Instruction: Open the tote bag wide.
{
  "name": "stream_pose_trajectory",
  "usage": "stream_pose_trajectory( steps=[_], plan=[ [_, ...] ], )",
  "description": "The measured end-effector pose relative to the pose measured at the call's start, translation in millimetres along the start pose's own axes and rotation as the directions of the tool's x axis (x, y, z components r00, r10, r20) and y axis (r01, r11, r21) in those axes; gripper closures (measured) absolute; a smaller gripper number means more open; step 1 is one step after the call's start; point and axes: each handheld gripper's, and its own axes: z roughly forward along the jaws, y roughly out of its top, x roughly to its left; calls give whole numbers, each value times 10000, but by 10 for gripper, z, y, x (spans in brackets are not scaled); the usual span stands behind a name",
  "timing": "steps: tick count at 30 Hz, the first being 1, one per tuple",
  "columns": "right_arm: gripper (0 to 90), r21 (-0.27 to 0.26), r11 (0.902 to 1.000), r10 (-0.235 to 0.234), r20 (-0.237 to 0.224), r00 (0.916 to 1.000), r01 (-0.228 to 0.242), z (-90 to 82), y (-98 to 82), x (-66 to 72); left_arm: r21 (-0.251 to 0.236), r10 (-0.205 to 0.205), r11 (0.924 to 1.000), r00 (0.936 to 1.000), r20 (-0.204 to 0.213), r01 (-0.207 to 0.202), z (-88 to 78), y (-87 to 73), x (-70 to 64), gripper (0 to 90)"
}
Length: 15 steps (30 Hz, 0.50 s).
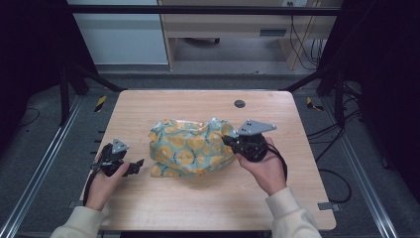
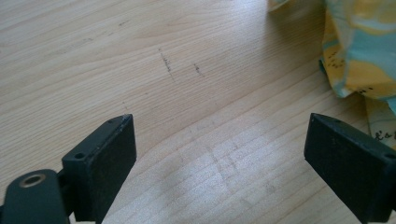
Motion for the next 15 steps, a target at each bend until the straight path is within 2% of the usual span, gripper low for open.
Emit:
stream_pose_trajectory(
  steps=[1, 3, 5, 7, 9, 10, 11, 12, 15],
  plan=[
    [900, 0, 10000, 0, 0, 10000, 0, 0, 0, 0, 0, 0, 10000, 10000, 0, 0, 0, 0, 0, 90],
    [900, -208, 9997, -115, -191, 9998, 111, -92, -73, 101, -10, -10, 10000, 10000, -20, 10, -6, -2, -1, 90],
    [900, -242, 9993, -300, -302, 9991, 292, -159, -186, 204, -37, 12, 10000, 10000, -42, -12, -18, -1, 1, 90],
    [900, -260, 9994, -258, -429, 9987, 247, -194, -305, 268, -35, -3, 10000, 10000, -45, 3, -18, -1, 2, 90],
    [900, -133, 9998, -180, -541, 9984, 173, -209, -466, 334, -10, -10, 10000, 10000, -59, 10, -15, -4, 2, 90],
    [900, -133, 9998, -180, -541, 9984, 173, -209, -466, 334, -15, -8, 10000, 10000, -66, 8, -16, -3, 2, 90],
    [900, 7, 9999, -152, -670, 9976, 152, -196, -572, 363, -27, -1, 10000, 10000, -69, 1, -16, -3, 1, 90],
    [900, 7, 9999, -152, -670, 9976, 152, -196, -572, 363, -30, 3, 10000, 10000, -60, -4, -15, -2, -1, 90],
    [900, 369, 9993, 18, -720, 9974, 8, -130, -744, 375, 30, 27, 10000, 10000, 9, -27, -6, 4, -8, 92]
  ],
)
